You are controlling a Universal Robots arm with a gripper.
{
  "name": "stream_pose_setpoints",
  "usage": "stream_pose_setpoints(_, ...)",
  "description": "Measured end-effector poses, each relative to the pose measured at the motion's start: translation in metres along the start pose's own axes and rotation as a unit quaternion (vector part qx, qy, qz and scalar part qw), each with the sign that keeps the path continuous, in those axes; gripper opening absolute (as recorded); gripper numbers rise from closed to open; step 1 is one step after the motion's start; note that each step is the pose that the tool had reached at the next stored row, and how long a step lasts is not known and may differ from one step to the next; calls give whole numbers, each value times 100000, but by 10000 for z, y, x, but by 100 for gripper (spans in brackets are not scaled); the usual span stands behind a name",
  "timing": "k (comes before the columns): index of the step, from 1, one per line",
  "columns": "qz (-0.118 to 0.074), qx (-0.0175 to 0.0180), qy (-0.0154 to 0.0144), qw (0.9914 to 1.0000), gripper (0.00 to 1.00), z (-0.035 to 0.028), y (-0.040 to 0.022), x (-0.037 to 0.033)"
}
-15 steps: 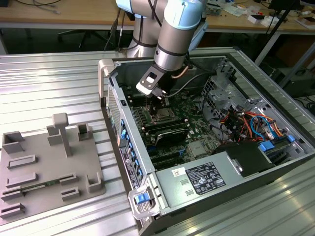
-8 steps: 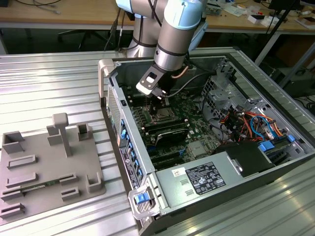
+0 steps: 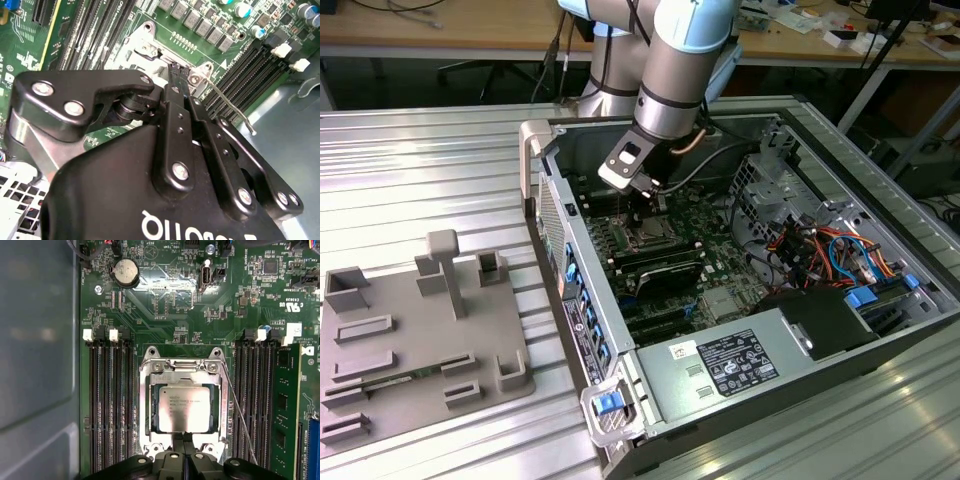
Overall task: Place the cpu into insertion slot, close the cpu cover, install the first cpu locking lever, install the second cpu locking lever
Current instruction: 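Close the cpu cover, then install the first cpu locking lever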
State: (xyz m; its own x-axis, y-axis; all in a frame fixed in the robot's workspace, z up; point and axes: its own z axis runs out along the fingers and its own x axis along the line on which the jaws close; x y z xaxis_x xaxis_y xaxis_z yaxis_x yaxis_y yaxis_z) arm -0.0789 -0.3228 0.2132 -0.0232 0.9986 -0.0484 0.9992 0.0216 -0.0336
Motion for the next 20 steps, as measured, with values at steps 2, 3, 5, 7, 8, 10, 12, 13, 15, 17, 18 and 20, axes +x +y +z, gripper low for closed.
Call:
stream_pose_setpoints(2, -1, -1, 3, 100000, 11, -1, 27, 0)
stream_pose_setpoints(3, -5, 4, -2, 100000, 11, -1, 40, -1)
stream_pose_setpoints(5, 0, 4, 0, 100000, 11, -2, 58, -1)
stream_pose_setpoints(7, 3, -3, 11, 100000, 11, 0, 94, -2)
stream_pose_setpoints(8, 1, -1, 9, 100000, 11, 2, 111, -2)
stream_pose_setpoints(10, -2, 6, 5, 100000, 11, 6, 187, -4)
stream_pose_setpoints(12, 0, 10, 0, 100000, 11, 6, 187, -4)
stream_pose_setpoints(13, 2, 8, 1, 100000, 11, 6, 187, -4)
stream_pose_setpoints(15, -1, 8, -48, 100000, 11, 12, 188, -3)
stream_pose_setpoints(17, -1, 9, -60, 100000, 11, 12, 188, -3)
stream_pose_setpoints(18, -1, 8, -61, 100000, 11, 12, 188, -3)
stream_pose_setpoints(20, -1, 7, -76, 100000, 11, 12, 188, -3)
